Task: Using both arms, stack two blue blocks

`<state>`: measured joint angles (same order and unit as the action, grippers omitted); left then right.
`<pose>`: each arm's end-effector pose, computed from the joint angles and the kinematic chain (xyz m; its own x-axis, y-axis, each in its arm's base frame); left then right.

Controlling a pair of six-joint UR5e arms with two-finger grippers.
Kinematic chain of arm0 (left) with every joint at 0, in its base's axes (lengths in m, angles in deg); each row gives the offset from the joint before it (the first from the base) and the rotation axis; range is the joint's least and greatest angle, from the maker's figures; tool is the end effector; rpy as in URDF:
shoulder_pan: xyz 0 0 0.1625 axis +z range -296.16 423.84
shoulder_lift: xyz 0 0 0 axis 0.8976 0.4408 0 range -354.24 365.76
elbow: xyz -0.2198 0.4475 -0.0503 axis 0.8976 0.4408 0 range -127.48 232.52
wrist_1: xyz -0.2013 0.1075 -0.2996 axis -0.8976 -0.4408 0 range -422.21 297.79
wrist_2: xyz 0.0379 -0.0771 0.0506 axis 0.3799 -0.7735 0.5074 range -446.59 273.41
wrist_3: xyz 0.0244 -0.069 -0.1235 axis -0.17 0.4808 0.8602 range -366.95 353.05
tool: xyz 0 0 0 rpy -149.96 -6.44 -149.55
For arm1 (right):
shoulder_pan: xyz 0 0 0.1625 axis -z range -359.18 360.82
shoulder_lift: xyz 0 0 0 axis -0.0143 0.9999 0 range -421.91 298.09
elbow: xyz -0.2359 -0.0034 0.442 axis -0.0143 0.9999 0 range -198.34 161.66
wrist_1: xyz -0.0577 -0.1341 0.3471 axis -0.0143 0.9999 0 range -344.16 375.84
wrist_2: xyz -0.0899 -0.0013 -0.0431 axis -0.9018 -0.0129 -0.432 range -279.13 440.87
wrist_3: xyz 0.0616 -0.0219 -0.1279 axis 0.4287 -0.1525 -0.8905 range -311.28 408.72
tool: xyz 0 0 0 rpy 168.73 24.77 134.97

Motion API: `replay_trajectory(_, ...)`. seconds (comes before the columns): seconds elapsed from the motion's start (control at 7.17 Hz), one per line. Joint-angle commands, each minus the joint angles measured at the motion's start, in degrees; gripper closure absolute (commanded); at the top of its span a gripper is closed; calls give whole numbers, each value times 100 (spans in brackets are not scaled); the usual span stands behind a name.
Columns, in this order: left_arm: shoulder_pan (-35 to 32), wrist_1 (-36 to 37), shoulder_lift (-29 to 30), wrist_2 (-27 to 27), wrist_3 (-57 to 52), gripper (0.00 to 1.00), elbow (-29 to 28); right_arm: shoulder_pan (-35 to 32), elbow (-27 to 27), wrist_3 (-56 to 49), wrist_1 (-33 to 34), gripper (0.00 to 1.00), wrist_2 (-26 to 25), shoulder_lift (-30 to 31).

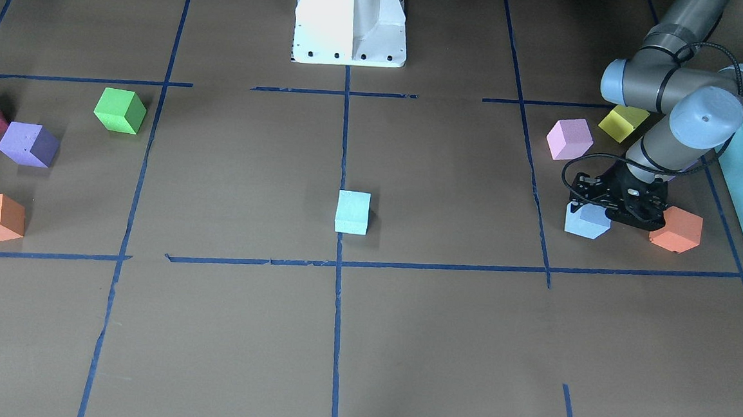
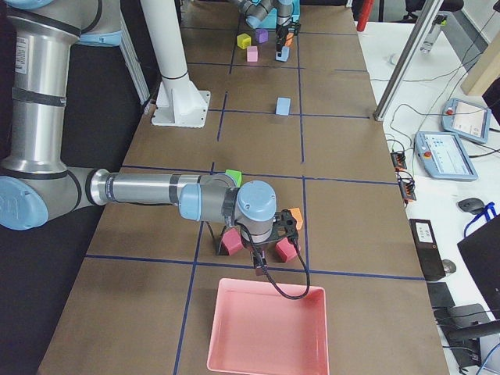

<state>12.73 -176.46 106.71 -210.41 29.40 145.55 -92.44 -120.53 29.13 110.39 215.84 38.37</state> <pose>0.3282 -0.4921 0.6014 0.6391 0.2736 -0.7188 -0.1420 0.9605 0.2393 0.0521 -0.3551 0.7499 0.6828 -0.2658 0.6805 0.1825 0.9640 0.1934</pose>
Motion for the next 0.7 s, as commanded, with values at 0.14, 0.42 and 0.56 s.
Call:
replay_trajectory(0.14, 135, 2100, 1859, 6, 555, 42, 251, 0, -3, 16, 2, 0, 3, 0)
replay_trajectory(0.42, 845, 2257, 2820, 41, 1930, 42, 94, 0, -3, 25, 2, 0, 3, 0)
replay_trajectory(0.56, 1083, 2257, 3121, 241, 2164, 42, -12, 0, 6, 43, 2, 0, 12, 0)
